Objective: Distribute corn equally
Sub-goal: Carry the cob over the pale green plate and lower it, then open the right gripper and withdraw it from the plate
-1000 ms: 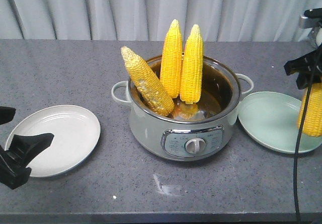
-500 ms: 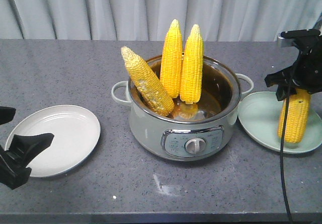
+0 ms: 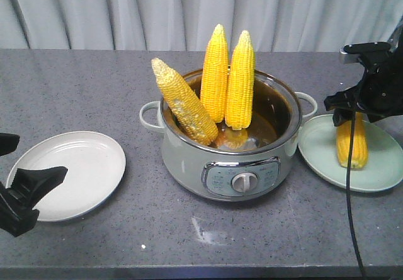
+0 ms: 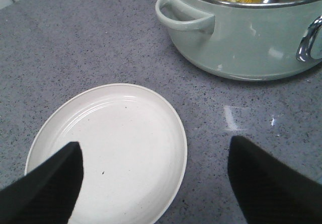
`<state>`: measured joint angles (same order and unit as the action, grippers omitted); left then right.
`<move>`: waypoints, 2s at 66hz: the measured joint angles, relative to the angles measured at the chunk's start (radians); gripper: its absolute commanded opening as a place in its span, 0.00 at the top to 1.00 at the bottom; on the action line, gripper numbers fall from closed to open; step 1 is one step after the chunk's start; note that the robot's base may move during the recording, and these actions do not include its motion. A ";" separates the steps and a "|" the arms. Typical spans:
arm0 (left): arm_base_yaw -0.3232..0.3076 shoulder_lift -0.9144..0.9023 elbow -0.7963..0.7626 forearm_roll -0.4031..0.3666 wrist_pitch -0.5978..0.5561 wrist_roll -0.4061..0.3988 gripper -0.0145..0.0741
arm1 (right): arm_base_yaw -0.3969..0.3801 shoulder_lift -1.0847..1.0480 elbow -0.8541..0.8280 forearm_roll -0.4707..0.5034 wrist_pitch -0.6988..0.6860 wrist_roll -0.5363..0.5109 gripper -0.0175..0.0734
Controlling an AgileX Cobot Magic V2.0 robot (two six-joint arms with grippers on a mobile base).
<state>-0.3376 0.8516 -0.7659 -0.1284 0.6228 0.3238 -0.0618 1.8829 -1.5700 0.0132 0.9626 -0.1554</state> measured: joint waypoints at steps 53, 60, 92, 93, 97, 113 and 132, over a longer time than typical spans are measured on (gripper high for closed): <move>0.000 0.000 0.000 0.000 0.000 0.000 0.21 | 0.000 -0.332 0.206 0.129 0.017 0.003 0.17; 0.000 0.000 0.000 0.000 0.000 0.000 0.21 | 0.000 -0.439 0.309 0.132 -0.005 -0.004 0.17; 0.000 0.000 0.000 0.000 0.000 0.000 0.21 | 0.000 -0.800 0.591 0.131 -0.025 -0.013 0.23; 0.000 0.000 0.000 0.000 0.000 0.000 0.21 | 0.000 -0.808 0.597 0.131 -0.025 -0.016 0.23; 0.000 0.000 0.000 0.000 0.000 0.000 0.21 | 0.005 -0.841 0.627 0.131 -0.033 -0.023 0.23; 0.000 0.000 0.000 0.000 0.000 0.000 0.21 | 0.126 -0.970 0.732 0.098 -0.055 -0.011 0.23; 0.000 0.000 0.000 0.000 -0.003 0.000 0.21 | 0.144 -1.114 0.786 0.082 -0.069 0.003 0.23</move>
<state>-0.3376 0.8516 -0.7659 -0.1284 0.6197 0.3238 0.0824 0.7685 -0.7836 0.0955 0.8933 -0.1525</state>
